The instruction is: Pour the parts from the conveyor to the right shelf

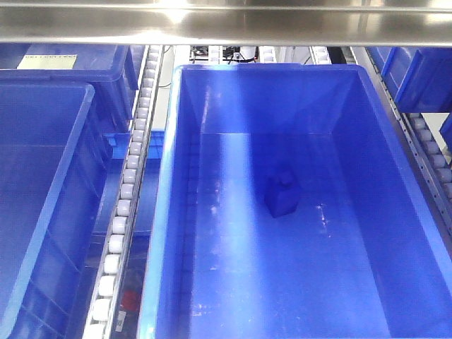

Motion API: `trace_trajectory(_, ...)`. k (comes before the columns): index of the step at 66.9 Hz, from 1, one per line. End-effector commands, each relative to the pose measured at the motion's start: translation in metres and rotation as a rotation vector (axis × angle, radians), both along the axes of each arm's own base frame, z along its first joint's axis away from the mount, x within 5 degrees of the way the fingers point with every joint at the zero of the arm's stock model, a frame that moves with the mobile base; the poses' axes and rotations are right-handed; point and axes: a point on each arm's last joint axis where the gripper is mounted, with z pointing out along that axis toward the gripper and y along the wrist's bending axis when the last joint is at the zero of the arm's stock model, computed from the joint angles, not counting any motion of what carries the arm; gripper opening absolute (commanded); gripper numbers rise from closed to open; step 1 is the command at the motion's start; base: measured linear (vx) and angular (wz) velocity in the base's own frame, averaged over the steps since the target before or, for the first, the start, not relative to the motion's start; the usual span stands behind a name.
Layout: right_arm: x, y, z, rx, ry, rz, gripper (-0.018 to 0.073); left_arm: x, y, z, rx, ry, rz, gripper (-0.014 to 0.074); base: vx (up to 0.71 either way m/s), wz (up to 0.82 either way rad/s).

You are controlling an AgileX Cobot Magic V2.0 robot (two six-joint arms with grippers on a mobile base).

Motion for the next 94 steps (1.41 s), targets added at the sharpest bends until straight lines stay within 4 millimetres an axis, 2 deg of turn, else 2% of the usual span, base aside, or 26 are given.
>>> trace_trajectory(1, -0.007, -0.007, 0.002, -0.007, -0.081, -0.063, 0.0487, -0.001, 0.000, 0.013, -0.015, -0.091, -0.004, -0.0006, 0.00, 0.00)
trace_trajectory(7, -0.017, -0.012, -0.005, 0.027, -0.100, -0.100, 0.0487, -0.001, 0.000, 0.013, -0.015, -0.091, -0.004, -0.0006, 0.00, 0.00)
trace_trajectory(16, -0.035, -0.011, -0.008, 0.082, -0.127, -0.066, 0.0486, -0.001, 0.000, 0.013, -0.015, -0.091, -0.004, -0.0006, 0.00, 0.00)
trace_trajectory(30, -0.060, -0.002, -0.006, 0.030, -0.236, 0.118, 0.0414, -0.001, 0.000, 0.013, -0.015, -0.091, -0.004, -0.0006, 0.00, 0.00)
trace_trajectory(41, -0.071, 0.007, -0.006, -0.009, -0.274, 0.250, 0.0332, -0.001, 0.000, 0.013, -0.015, -0.091, -0.004, -0.0006, 0.00, 0.00)
trace_trajectory(52, -0.069, 0.010, -0.010, -0.008, -0.269, 0.269, 0.0186, -0.001, 0.000, 0.013, -0.015, -0.091, -0.004, -0.0006, 0.00, 0.00)
trace_trajectory(60, -0.066, 0.009, -0.012, -0.017, -0.292, 0.259, -0.0016, -0.001, 0.000, 0.013, -0.015, -0.091, -0.004, -0.0006, 0.00, 0.00)
trace_trajectory(94, -0.061, 0.011, -0.021, 0.013, -0.267, 0.265, -0.0009, -0.001, 0.000, 0.013, -0.015, -0.091, -0.004, -0.0006, 0.00, 0.00)
